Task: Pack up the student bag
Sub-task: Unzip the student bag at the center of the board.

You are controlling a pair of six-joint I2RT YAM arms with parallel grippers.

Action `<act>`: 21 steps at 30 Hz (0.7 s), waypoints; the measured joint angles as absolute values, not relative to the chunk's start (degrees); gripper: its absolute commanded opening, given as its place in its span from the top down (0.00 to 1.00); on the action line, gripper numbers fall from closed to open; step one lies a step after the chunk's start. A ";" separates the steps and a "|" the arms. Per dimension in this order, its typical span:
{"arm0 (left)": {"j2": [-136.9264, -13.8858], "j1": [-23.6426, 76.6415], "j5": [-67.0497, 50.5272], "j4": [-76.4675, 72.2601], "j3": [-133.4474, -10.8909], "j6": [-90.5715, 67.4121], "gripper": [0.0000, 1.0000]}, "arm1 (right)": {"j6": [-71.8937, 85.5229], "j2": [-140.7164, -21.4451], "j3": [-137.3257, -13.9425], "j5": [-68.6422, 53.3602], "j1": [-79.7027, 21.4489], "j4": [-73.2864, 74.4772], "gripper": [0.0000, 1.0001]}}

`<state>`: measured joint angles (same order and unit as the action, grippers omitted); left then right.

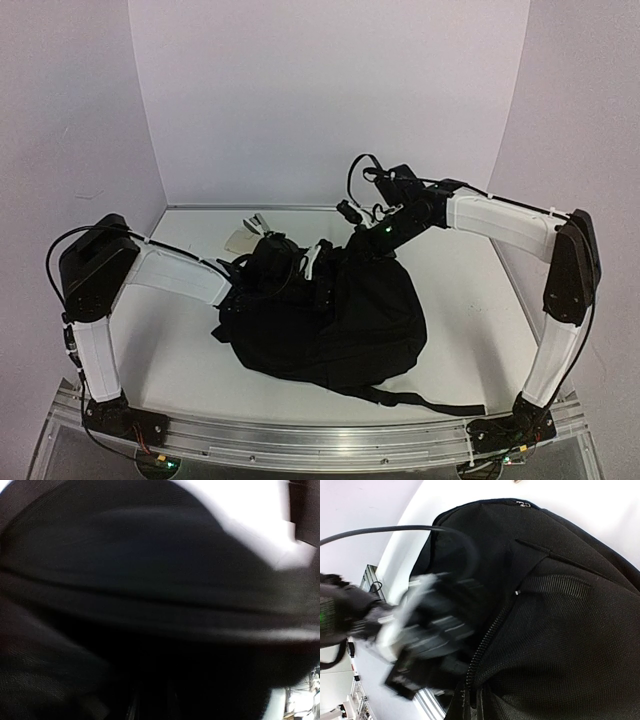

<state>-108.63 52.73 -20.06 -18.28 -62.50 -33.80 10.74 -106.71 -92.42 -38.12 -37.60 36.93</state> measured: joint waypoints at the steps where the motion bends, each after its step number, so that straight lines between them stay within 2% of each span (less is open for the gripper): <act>1: -109.67 52.35 -20.29 -18.19 -63.10 -34.39 0.79 | 10.74 -106.69 -92.42 -38.53 -37.25 36.91 1.00; 7: -113.64 51.01 -20.73 -15.30 -69.62 -35.71 0.75 | 10.62 -105.57 -91.89 -40.37 -33.82 36.86 1.00; 9: -114.74 50.83 -20.78 -14.54 -71.59 -35.75 0.67 | 10.29 -104.68 -91.11 -40.17 -32.81 36.67 1.00; 11: -115.23 50.78 -20.86 -13.74 -73.03 -35.42 0.55 | 9.53 -103.90 -90.10 -39.80 -32.25 36.36 0.99; 16: -113.14 50.83 -20.45 -10.13 -73.51 -32.99 0.25 | 8.10 -103.73 -88.60 -39.78 -32.01 35.23 0.70; 19: -108.25 50.62 -17.74 -4.19 -73.39 -31.50 0.10 | 7.26 -103.72 -88.29 -39.75 -32.01 35.12 0.43; 21: -104.05 50.18 -15.73 -0.58 -73.36 -30.53 0.04 | 6.51 -103.62 -88.25 -39.39 -32.01 35.07 0.28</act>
<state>-104.05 50.18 -15.73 -0.58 -73.36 -30.53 6.51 -103.62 -88.25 -39.39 -32.01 35.07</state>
